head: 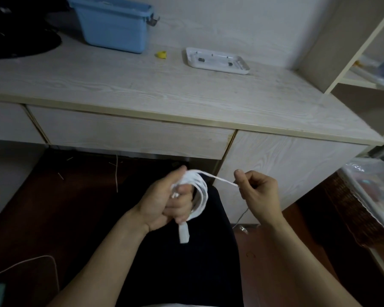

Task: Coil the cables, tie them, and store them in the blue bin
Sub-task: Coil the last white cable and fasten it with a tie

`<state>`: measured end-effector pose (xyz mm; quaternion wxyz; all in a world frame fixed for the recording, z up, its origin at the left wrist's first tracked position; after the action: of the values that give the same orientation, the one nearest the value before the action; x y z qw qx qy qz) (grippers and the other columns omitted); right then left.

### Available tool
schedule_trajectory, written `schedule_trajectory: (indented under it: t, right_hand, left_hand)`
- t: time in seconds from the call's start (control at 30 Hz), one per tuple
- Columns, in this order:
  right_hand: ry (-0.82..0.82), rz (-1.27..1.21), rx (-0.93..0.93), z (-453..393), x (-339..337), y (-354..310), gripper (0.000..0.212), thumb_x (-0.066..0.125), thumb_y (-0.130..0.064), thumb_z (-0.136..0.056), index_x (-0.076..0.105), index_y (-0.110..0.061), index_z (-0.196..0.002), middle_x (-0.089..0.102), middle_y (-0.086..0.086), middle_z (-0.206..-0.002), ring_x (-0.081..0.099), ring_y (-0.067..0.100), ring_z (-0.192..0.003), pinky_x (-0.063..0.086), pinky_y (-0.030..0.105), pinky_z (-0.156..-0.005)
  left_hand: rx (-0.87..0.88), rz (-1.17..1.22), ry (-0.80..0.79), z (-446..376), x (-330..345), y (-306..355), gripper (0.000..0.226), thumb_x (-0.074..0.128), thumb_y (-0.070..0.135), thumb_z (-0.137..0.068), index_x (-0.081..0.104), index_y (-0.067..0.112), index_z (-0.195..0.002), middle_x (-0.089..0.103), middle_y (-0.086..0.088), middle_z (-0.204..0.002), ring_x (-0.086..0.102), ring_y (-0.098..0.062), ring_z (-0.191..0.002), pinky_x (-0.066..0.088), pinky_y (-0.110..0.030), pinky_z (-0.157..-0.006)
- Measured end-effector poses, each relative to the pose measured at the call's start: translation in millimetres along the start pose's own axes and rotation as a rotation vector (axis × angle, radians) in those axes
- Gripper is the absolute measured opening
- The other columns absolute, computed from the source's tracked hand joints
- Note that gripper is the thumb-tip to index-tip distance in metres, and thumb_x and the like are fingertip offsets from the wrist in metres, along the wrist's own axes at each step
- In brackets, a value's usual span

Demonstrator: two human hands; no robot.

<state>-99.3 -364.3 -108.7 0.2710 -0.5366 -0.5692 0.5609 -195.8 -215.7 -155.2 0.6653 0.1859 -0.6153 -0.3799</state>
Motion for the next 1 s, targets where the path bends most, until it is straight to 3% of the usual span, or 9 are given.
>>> schedule_trajectory:
  t: [0.17, 0.3, 0.37, 0.43, 0.6, 0.67, 0.77, 0.83, 1.0]
  right_hand:
    - [-0.288, 0.015, -0.016, 6.2, 33.3, 10.6, 0.030, 0.054, -0.029, -0.096, 0.073, -0.009, -0.086, 0.045, -0.005, -0.052, 0.036, 0.008, -0.045, 0.029, 0.022, -0.044]
    - [-0.556, 0.223, 0.034, 23.4, 63.1, 25.6, 0.026, 0.055, -0.038, -0.098, 0.073, -0.019, -0.101, 0.061, -0.005, -0.066, 0.054, 0.012, -0.055, 0.043, 0.030, -0.051]
    - [-0.661, 0.320, 0.038, 31.3, 73.9, 27.5, 0.021, 0.055, -0.035, -0.100, 0.071, -0.023, -0.107, 0.067, 0.000, -0.078, 0.061, 0.019, -0.066, 0.049, 0.034, -0.059]
    - [-0.747, 0.399, 0.034, 39.6, 83.0, 26.7, 0.022, 0.054, -0.030, -0.101, 0.070, -0.022, -0.113, 0.065, -0.003, -0.078, 0.058, 0.013, -0.065, 0.046, 0.025, -0.059]
    - [-0.888, 0.422, -0.044, 58.5, 101.3, 7.0, 0.023, 0.054, -0.023, -0.102, 0.070, -0.022, -0.119, 0.063, -0.030, -0.080, 0.060, 0.000, -0.073, 0.042, 0.012, -0.065]
    - [-0.867, 0.392, -0.090, 58.5, 101.4, -4.8, 0.023, 0.055, -0.021, -0.102, 0.071, -0.018, -0.117, 0.061, -0.034, -0.077, 0.060, -0.002, -0.071, 0.041, 0.010, -0.063]
    - [-0.672, 0.321, -0.199, 47.6, 89.6, -26.8, 0.019, 0.056, -0.017, -0.101, 0.074, -0.012, -0.108, 0.064, -0.028, -0.079, 0.063, -0.001, -0.072, 0.042, 0.009, -0.064]
    - [-0.516, 0.309, -0.266, 38.7, 76.3, -35.0, 0.016, 0.060, -0.017, -0.099, 0.075, -0.014, -0.104, 0.068, -0.022, -0.087, 0.066, 0.000, -0.080, 0.045, 0.011, -0.069]
    - [-0.326, 0.224, -0.292, 30.3, 58.2, -37.7, 0.014, 0.070, -0.025, -0.092, 0.077, -0.015, -0.097, 0.074, -0.011, -0.088, 0.072, 0.008, -0.081, 0.058, 0.027, -0.070]
  left_hand:
    - [0.309, 0.442, 0.247, 6.0, -38.2, 38.8, 0.055, 0.032, 0.045, -0.099, 0.044, 0.023, -0.050, 0.023, 0.009, -0.033, 0.021, -0.006, -0.026, 0.026, -0.021, -0.034]
    - [0.450, 0.601, 0.359, 16.1, -62.3, 49.2, 0.057, 0.028, 0.052, -0.100, 0.046, 0.020, -0.057, 0.027, 0.007, -0.042, 0.025, -0.008, -0.036, 0.035, -0.023, -0.044]
    - [0.532, 0.566, 0.428, 21.0, -72.1, 53.9, 0.049, 0.029, 0.049, -0.100, 0.045, 0.017, -0.068, 0.034, 0.004, -0.053, 0.032, -0.012, -0.046, 0.041, -0.029, -0.061]
    - [0.598, 0.473, 0.510, 24.9, -80.1, 56.8, 0.040, 0.031, 0.043, -0.102, 0.043, 0.016, -0.075, 0.039, 0.000, -0.062, 0.036, -0.015, -0.055, 0.040, -0.033, -0.075]
    - [0.600, -0.126, 0.681, 23.0, -87.5, 57.6, 0.034, 0.039, 0.034, -0.102, 0.051, 0.020, -0.073, 0.047, 0.002, -0.056, 0.041, -0.014, -0.054, 0.037, -0.033, -0.063]
    - [0.508, -0.489, 0.666, 18.5, -76.8, 51.7, 0.036, 0.046, 0.047, -0.091, 0.054, 0.024, -0.063, 0.047, 0.000, -0.054, 0.043, -0.016, -0.052, 0.036, -0.034, -0.061]
    - [0.280, -0.757, 0.468, 7.7, -49.7, 29.4, 0.041, 0.043, 0.053, -0.095, 0.050, 0.015, -0.080, 0.052, -0.003, -0.065, 0.049, -0.019, -0.062, 0.044, -0.040, -0.066]
    - [0.114, -0.917, 0.327, 4.5, -28.2, 13.1, 0.036, 0.034, 0.047, -0.104, 0.051, 0.019, -0.089, 0.055, -0.003, -0.079, 0.053, -0.014, -0.075, 0.048, -0.025, -0.074]
    - [-0.103, -0.863, 0.081, 3.4, -2.3, -17.6, 0.053, 0.024, 0.059, -0.100, 0.049, 0.015, -0.084, 0.052, -0.003, -0.065, 0.049, -0.014, -0.063, 0.045, -0.033, -0.072]
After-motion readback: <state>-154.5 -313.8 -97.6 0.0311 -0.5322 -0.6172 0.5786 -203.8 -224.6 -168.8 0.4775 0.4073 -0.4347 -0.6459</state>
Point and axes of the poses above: each hand's wrist, its own z-axis away from the middle knuckle, its own x-axis out of the palm, y = z × x, the point moved 10 cm from there along -z, towards the middle knuckle
